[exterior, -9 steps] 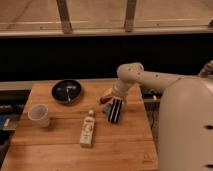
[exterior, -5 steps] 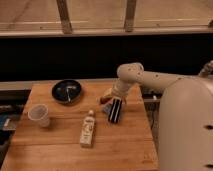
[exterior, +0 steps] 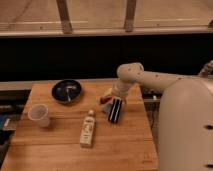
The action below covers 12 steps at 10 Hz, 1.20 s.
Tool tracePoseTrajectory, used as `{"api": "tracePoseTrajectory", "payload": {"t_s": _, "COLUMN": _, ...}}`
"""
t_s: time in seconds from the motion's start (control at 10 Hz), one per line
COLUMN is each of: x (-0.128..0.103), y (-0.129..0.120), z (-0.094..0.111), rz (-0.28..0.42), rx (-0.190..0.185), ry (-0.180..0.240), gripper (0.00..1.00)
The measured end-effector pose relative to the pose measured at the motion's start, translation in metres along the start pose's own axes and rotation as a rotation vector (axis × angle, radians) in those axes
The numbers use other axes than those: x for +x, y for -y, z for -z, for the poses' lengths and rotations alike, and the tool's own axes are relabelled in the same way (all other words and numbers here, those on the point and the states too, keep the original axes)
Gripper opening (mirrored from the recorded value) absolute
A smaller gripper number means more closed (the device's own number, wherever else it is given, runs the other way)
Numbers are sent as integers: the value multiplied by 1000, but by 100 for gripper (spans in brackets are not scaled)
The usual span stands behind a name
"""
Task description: Drag the ceramic bowl in a circle
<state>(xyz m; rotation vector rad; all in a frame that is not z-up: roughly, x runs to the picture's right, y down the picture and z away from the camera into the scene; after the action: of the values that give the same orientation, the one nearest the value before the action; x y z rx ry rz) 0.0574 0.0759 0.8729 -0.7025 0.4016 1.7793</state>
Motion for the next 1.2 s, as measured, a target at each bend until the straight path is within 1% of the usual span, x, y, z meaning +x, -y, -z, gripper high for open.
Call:
{"api": "tracePoseTrajectory", "payload": {"t_s": 0.7, "x": 0, "y": 0, "z": 0, "rz": 1, "rx": 0, "ry": 0, "gripper": 80}}
{"api": "tracePoseTrajectory", "payload": {"t_s": 0.8, "x": 0, "y": 0, "z": 1, "rz": 12, "rx": 7, "ry": 8, "gripper": 80}}
{"api": "tracePoseTrajectory", "payload": {"t_s": 0.9, "x": 1, "y": 0, "z": 0, "rz": 48, "rx": 18, "ry": 16, "gripper": 80}}
{"api": "tracePoseTrajectory", "payload": {"t_s": 1.2, "x": -2, "y": -11, "z": 5, "rz": 77, "rx": 8, "ry": 41, "gripper": 80}}
